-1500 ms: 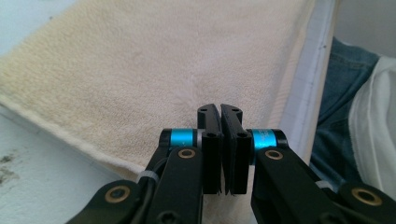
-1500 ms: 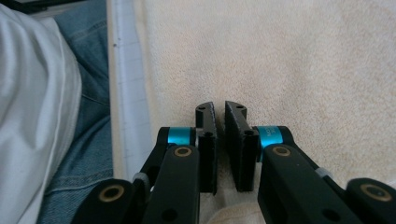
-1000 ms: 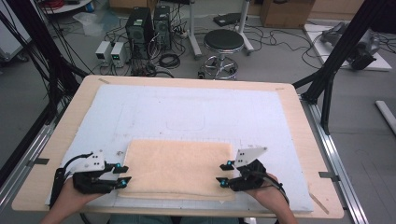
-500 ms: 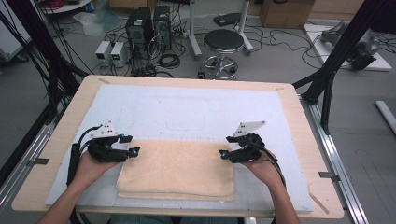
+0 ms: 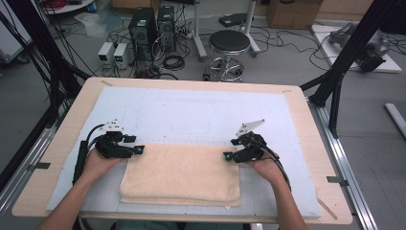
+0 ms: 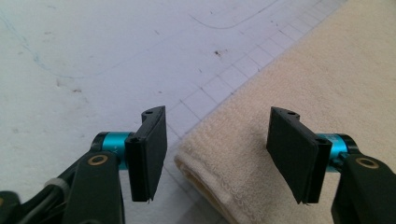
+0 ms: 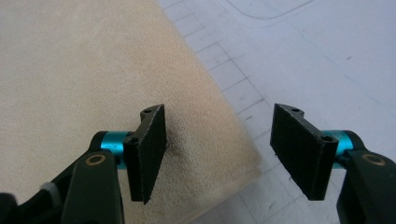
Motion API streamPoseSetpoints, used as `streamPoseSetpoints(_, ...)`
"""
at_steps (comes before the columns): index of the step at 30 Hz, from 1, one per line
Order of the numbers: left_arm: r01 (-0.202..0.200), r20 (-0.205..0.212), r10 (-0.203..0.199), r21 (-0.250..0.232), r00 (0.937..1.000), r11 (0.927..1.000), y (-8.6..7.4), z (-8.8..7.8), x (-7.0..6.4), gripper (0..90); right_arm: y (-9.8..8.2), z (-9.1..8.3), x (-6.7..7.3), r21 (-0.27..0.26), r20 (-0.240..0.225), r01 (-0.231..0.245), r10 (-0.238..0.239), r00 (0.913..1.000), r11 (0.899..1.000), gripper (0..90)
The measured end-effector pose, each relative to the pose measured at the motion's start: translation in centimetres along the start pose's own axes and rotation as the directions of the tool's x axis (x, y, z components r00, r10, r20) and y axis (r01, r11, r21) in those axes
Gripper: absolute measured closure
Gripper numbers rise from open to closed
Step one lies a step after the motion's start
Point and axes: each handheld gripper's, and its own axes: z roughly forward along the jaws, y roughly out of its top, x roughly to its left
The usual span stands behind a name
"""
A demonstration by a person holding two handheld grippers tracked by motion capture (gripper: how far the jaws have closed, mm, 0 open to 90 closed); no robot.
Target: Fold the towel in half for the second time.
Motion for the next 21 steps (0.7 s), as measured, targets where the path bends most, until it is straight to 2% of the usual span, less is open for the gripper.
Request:
streamPoseSetpoints(6, 0.019, 0.021, -0.020, 0.041, 0.9996, 0.9990, -0.3, 0.7, 0.3, 39.9, -0.6, 0.6, -0.3, 0.000, -0.026, -0.012, 0.012, 0.9996, 1.000, 39.2)
streamPoseSetpoints(8, 0.019, 0.035, -0.021, 0.058, 0.9991, 0.9981, -0.4, 0.9, 0.3, 45.4, -1.0, 0.7, -0.5, -0.006, -0.043, -0.028, 0.028, 0.9987, 1.000, 41.5)
streamPoseSetpoints(11, 0.017, 0.046, -0.020, 0.059, 0.9987, 0.9981, -0.5, 0.9, 0.3, 50.5, -1.2, 0.8, -0.7, -0.010, -0.072, -0.054, 0.054, 0.9960, 0.998, 46.7)
streamPoseSetpoints(15, -0.004, 0.059, 0.001, 0.062, 0.9983, 0.9981, -0.5, 0.9, 0.0, 64.6, -1.1, 0.8, -0.3, -0.003, -0.092, -0.037, 0.037, 0.9951, 0.999, 59.3)
streamPoseSetpoints(18, -0.021, 0.052, 0.018, 0.063, 0.9985, 0.9978, -0.5, 0.9, -0.3, 71.1, -1.0, 0.7, 0.0, -0.001, -0.098, -0.031, 0.031, 0.9947, 1.000, 69.4)
streamPoseSetpoints(21, -0.042, 0.029, 0.040, 0.060, 0.9988, 0.9973, -0.5, 0.7, -0.8, 75.1, -0.7, 0.5, 0.7, 0.010, -0.065, 0.026, -0.025, 0.9976, 1.000, 74.7)
